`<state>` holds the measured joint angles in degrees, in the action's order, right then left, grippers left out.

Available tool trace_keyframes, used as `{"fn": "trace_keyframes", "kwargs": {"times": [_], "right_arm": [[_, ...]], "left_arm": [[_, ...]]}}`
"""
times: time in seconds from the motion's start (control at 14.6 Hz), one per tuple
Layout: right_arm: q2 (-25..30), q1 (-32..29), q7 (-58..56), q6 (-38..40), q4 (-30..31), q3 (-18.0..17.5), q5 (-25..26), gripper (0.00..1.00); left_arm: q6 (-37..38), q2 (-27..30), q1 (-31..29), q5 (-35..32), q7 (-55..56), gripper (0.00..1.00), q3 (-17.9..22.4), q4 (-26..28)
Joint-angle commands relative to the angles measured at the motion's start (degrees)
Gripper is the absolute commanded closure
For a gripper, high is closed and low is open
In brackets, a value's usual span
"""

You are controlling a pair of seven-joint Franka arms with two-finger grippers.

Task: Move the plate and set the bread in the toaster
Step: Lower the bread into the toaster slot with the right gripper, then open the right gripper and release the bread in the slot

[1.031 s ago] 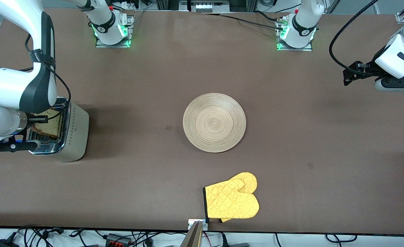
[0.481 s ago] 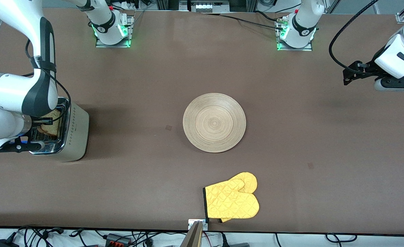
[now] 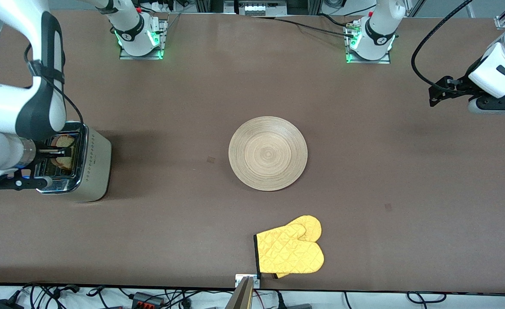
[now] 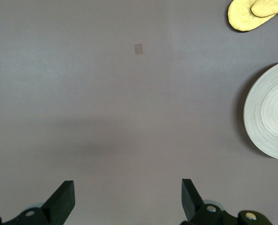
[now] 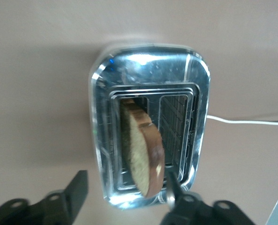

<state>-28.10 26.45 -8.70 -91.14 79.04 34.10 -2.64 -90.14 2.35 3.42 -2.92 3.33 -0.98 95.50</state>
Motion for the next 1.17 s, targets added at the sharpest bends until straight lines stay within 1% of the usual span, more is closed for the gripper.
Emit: {"fn": "trace_keyframes", "kwargs": {"times": [0.0,0.07,0.14,0.21,0.27,0.55,0.82,0.96,1.03,1.1], "right_arm": [[4.4,3.0,2.1,2.2,-2.0,-0.1,-0.8,0.0],[5.0,2.7,2.0,2.7,-2.8,-0.1,-2.3,0.0],[5.4,2.3,1.8,2.8,-3.1,0.4,-6.4,0.0],[5.5,1.9,1.8,2.8,-3.2,0.7,-8.7,0.0],[6.3,1.5,2.0,2.8,-3.2,1.1,-9.4,0.0],[7.3,2.4,2.6,2.9,-3.1,0.6,-8.7,0.0],[7.4,2.2,2.3,2.6,-3.2,0.5,-9.3,0.0],[7.9,1.2,2.7,2.6,-3.5,-0.8,-9.2,0.0],[7.9,-0.8,2.6,2.7,-4.7,-2.5,-9.1,0.0],[7.9,-4.5,2.6,2.8,-6.3,-5.7,-9.2,0.0]], "left_arm": [[1.1,-0.9,0.2,0.5,-0.1,0.0,0.1,-2.2],[1.1,-1.3,0.3,0.5,0.0,0.0,0.1,-3.0],[1.1,-1.6,0.4,0.5,0.0,0.0,0.0,-3.3],[1.2,-1.8,0.6,0.5,0.0,0.0,0.0,-3.5],[1.2,-2.2,0.7,0.5,0.0,0.0,0.0,-3.6],[1.2,-3.1,1.1,0.4,-0.1,0.0,-0.2,-3.6],[1.2,-3.3,1.1,0.4,-0.1,0.0,-0.2,-3.6],[1.2,-3.3,1.1,0.4,-0.2,0.0,-0.2,-3.7],[1.2,-3.4,1.1,0.3,-0.2,0.0,-0.2,-3.8],[1.3,-3.6,1.1,0.4,-0.2,0.0,-0.2,-4.0]]}}
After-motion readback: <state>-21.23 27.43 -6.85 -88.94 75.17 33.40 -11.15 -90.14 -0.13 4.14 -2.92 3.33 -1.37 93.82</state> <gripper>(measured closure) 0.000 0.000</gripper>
